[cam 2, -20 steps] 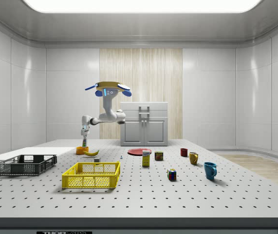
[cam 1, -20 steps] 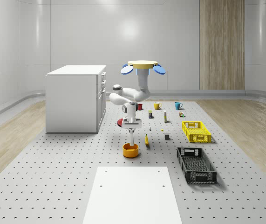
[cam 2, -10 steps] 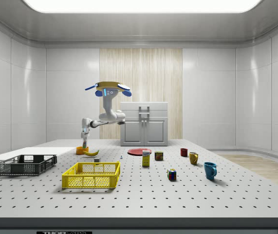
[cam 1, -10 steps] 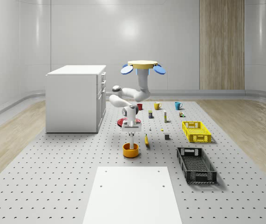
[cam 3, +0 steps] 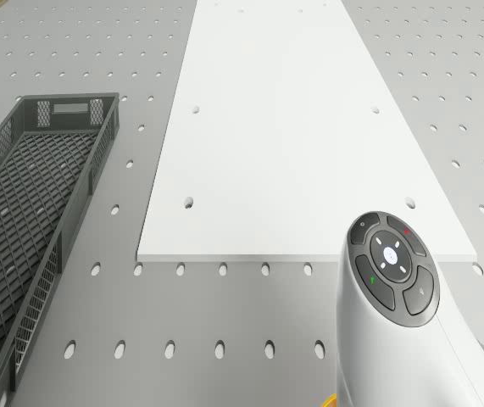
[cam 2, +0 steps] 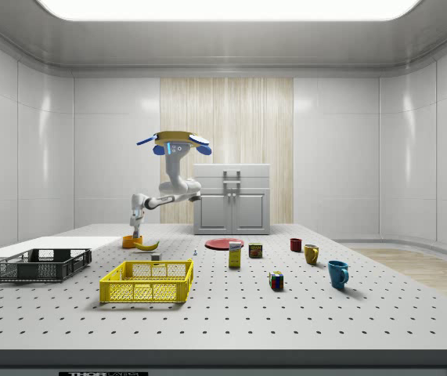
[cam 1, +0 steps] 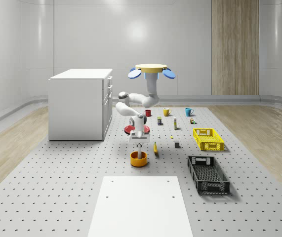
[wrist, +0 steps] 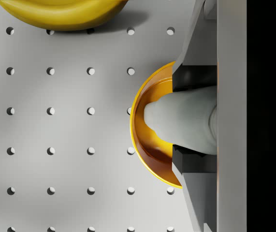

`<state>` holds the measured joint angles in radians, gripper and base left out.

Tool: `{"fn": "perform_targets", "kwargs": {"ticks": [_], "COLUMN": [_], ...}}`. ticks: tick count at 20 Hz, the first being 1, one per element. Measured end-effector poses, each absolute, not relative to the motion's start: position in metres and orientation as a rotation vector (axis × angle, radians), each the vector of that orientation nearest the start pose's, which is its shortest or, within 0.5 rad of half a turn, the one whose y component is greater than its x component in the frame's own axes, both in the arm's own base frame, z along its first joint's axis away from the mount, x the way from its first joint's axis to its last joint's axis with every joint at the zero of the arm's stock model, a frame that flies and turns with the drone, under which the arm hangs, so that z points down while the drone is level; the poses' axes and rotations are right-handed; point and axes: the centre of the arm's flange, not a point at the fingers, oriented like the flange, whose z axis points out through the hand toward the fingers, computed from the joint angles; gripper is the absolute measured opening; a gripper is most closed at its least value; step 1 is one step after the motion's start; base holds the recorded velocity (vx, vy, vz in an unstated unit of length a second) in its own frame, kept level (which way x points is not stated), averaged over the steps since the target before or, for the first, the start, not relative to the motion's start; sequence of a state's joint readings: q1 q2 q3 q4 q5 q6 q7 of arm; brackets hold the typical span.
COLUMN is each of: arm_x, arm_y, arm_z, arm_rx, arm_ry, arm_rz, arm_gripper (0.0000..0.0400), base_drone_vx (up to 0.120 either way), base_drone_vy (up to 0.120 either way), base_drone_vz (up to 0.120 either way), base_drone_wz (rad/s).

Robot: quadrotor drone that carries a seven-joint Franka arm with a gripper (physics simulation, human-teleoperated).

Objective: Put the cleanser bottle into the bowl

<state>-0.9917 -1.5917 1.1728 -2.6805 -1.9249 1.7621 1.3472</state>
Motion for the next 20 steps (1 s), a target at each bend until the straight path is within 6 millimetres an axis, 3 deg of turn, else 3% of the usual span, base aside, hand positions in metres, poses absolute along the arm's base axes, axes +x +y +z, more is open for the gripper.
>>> {"fn": "perform_targets", "kwargs": {"ticks": [3,6,11,20], "arm_x": [0.321,0.321,0.321,0.321], "arm_y": [0.128,0.128,0.128,0.128], "arm_z": [0.567,0.558,0.538,0.500], "arm_rx": [-0.001,0.000,0.001,0.002], "arm_ry": [0.000,-0.001,-0.001,-0.002], "arm_rz": [0.786,0.786,0.786,0.786], "arm_gripper": [0.0317,0.0361,0.0389,0.0399], "base_drone_vx": [0.000,0.000,0.000,0.000], "base_drone_vy": [0.000,0.000,0.000,0.000], "base_drone_vz": [0.000,0.000,0.000,0.000], "base_drone_wz": [0.000,0.000,0.000,0.000]}}
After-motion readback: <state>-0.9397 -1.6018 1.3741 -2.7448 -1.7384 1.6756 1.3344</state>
